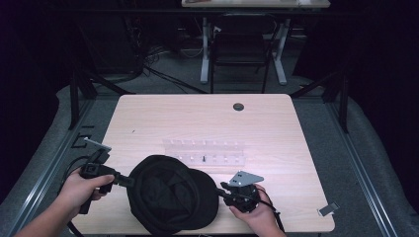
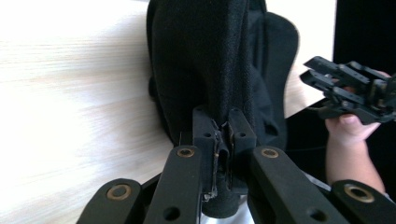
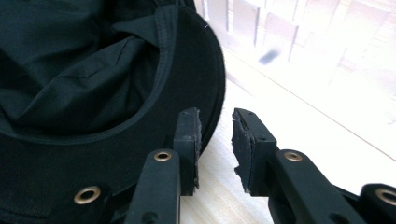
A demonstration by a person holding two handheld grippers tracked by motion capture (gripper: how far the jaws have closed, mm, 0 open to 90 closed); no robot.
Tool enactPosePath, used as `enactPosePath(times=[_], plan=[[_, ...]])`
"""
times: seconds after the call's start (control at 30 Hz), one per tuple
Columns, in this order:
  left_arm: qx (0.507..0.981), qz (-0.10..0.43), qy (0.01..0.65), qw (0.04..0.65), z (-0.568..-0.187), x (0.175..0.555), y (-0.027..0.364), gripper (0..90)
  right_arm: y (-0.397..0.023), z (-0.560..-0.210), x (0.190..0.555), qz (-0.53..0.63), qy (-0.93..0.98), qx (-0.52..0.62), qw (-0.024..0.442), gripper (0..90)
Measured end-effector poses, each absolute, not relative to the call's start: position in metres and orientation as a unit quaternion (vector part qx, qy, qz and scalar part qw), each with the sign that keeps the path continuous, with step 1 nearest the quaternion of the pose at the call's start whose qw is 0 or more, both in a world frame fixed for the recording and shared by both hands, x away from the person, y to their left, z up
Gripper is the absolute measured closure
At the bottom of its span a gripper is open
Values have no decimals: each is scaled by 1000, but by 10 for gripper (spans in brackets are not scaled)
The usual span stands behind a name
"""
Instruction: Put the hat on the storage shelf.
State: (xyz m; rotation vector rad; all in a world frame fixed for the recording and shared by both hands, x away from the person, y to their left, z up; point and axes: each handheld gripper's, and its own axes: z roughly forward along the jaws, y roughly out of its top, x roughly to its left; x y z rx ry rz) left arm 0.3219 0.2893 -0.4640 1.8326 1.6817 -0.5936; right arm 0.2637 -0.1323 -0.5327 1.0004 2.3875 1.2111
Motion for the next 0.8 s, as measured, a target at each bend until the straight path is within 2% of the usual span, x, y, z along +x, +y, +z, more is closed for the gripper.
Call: enactPosePath(times=[0.33, 0.8], plan=[[664, -256, 626, 318, -450, 321, 289, 855, -143, -527, 267, 422, 820, 359, 143, 704], [657, -259, 619, 344, -423, 321, 289, 856, -150, -526, 269, 422, 815, 369, 144, 698]])
